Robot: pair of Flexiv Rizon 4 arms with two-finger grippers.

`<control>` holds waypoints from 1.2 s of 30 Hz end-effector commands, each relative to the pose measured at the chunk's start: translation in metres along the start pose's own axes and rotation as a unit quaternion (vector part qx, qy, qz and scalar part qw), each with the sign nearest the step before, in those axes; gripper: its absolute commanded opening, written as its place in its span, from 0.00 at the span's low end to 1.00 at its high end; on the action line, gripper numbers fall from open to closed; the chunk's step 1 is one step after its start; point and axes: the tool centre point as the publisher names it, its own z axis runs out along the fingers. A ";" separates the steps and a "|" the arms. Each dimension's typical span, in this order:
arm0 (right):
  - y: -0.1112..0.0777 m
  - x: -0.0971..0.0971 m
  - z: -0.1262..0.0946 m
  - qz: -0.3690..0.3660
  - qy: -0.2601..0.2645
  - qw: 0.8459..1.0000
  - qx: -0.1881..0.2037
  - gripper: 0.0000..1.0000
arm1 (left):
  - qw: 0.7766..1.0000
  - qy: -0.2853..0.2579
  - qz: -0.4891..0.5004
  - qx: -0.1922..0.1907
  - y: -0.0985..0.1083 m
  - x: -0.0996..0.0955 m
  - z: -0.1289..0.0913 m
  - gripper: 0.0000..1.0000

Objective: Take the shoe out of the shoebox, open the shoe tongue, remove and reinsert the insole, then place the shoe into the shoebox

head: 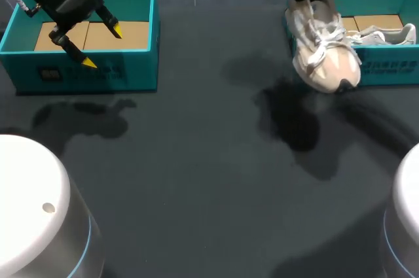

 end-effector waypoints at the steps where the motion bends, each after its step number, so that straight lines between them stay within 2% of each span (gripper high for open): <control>1: -0.060 -0.020 0.014 -0.008 0.008 1.000 -0.017 0.00 | 1.000 0.001 0.000 -0.001 0.000 0.000 0.000 1.00; 3: -0.081 -0.029 0.020 -0.020 0.002 1.000 -0.022 0.00 | 1.000 0.001 0.000 -0.001 0.000 0.000 0.000 1.00; 17: -0.081 -0.029 0.020 -0.020 0.002 1.000 -0.022 0.00 | 1.000 0.001 0.000 -0.001 0.000 0.000 0.000 1.00; 20: -0.104 -0.037 0.028 -0.022 -0.001 1.000 -0.019 0.00 | 1.000 0.001 0.000 -0.001 0.000 0.000 0.000 1.00; 31: -0.217 -0.087 0.060 -0.019 0.000 1.000 0.001 0.00 | 1.000 0.001 0.000 -0.001 0.000 0.000 0.000 1.00; 36: -0.249 -0.113 0.069 -0.005 0.012 1.000 0.014 0.00 | 1.000 0.001 0.000 -0.001 0.000 0.000 0.000 1.00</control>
